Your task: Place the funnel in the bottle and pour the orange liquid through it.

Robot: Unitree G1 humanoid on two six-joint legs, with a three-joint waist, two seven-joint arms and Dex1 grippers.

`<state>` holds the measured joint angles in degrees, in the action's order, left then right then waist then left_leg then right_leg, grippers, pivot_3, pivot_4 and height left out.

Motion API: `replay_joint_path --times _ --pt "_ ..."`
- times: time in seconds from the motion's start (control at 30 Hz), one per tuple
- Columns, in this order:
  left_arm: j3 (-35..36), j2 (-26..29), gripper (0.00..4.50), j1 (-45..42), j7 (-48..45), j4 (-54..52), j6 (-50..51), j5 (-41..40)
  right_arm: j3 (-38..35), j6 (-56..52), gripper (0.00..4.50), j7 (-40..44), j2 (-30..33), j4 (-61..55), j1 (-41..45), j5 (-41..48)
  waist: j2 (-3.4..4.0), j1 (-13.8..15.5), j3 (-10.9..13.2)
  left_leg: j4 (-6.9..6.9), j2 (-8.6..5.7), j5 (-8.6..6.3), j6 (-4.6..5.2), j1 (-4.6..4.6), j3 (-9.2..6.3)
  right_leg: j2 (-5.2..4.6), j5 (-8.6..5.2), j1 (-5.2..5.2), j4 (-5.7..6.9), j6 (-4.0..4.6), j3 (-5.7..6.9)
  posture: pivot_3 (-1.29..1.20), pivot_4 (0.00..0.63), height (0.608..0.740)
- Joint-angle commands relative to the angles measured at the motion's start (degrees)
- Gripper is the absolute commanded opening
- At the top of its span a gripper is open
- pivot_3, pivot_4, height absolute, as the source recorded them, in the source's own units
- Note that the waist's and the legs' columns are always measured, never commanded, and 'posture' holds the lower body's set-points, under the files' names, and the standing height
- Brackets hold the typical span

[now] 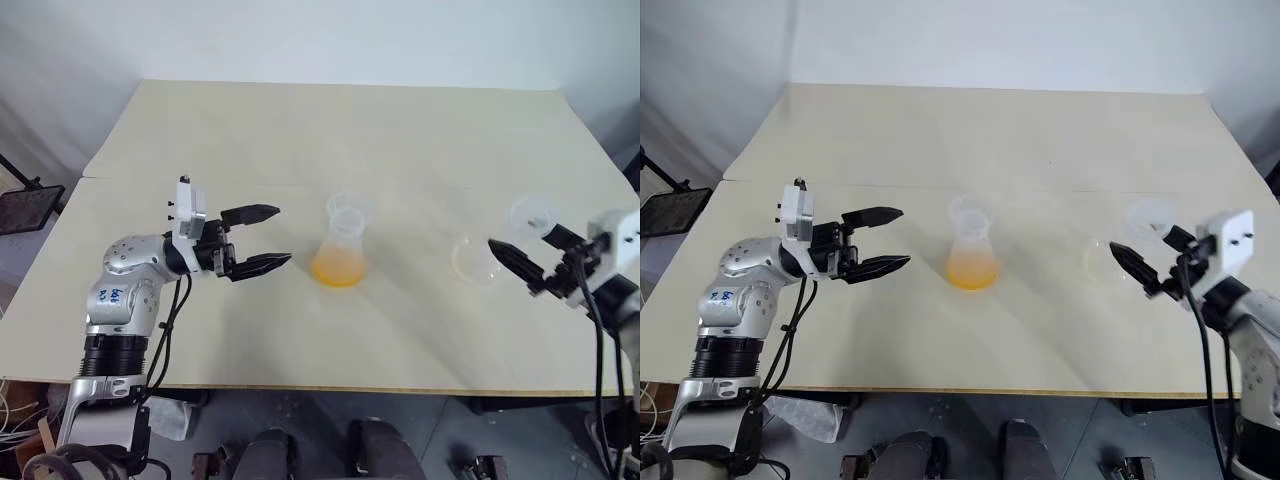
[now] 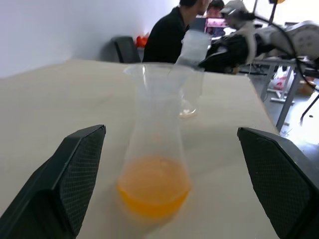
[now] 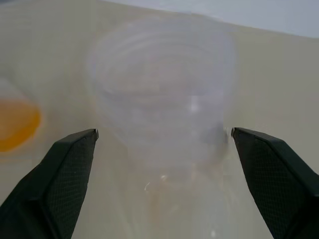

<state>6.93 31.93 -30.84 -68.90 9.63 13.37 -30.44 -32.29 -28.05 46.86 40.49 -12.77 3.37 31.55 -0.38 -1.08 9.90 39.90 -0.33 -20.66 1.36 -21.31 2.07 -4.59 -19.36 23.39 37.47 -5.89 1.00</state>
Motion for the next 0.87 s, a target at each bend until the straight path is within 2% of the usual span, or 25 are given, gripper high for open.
replay_joint_path --times 0.03,0.23,0.37,0.5,0.7,0.87 --pt "1.02 1.46 4.50 0.95 0.07 0.34 -1.86 1.18 -2.38 6.41 4.48 4.07 2.07 2.42 -2.39 -1.00 0.00 0.00 0.00 0.00 0.00 0.00 0.00 0.02 0.00 0.01 0.00 -0.01 0.00 0.00 0.00 0.00 0.150 0.740" --pt "2.00 2.66 4.50 3.45 0.41 -0.79 -1.94 1.09 -1.67 12.75 4.48 6.76 5.30 10.75 -4.20 -4.56 0.00 -0.09 0.00 0.00 0.01 0.00 0.00 0.06 0.02 0.00 0.00 -0.03 -0.01 0.00 -0.04 0.00 0.150 0.740" --pt "2.92 4.31 4.50 6.18 1.30 -3.15 -1.34 0.95 -1.89 9.75 4.48 16.68 7.80 5.65 -9.12 1.94 0.00 -0.10 0.00 -0.07 0.03 0.00 0.00 0.07 -0.01 -0.01 0.00 -0.03 -0.03 0.00 -0.03 0.00 0.150 0.740" --pt "3.85 5.61 4.50 9.29 2.13 -5.48 -2.01 1.19 0.97 7.23 4.48 21.09 9.23 -2.40 -11.22 6.06 0.00 -0.21 0.00 -0.06 0.03 0.00 0.00 0.09 -0.01 -0.04 0.00 -0.06 -0.06 0.00 -0.05 0.00 0.150 0.740" --pt "4.74 7.49 4.50 13.89 4.75 -8.35 -3.80 3.31 8.94 9.94 4.48 20.53 6.48 -9.42 -7.70 5.83 -0.01 -0.24 0.00 -0.11 0.04 0.00 -0.01 0.12 -0.05 -0.05 0.00 -0.09 -0.40 0.00 -0.03 0.00 0.150 0.740" --pt "4.99 7.19 4.50 15.82 8.50 -10.50 -7.01 5.97 8.91 11.93 4.48 19.55 5.12 -9.80 -9.66 4.22 -0.01 0.72 0.00 -0.12 0.02 -0.02 0.01 0.09 -0.04 -0.09 0.00 -0.10 -0.49 0.00 -0.02 0.00 0.150 0.740"
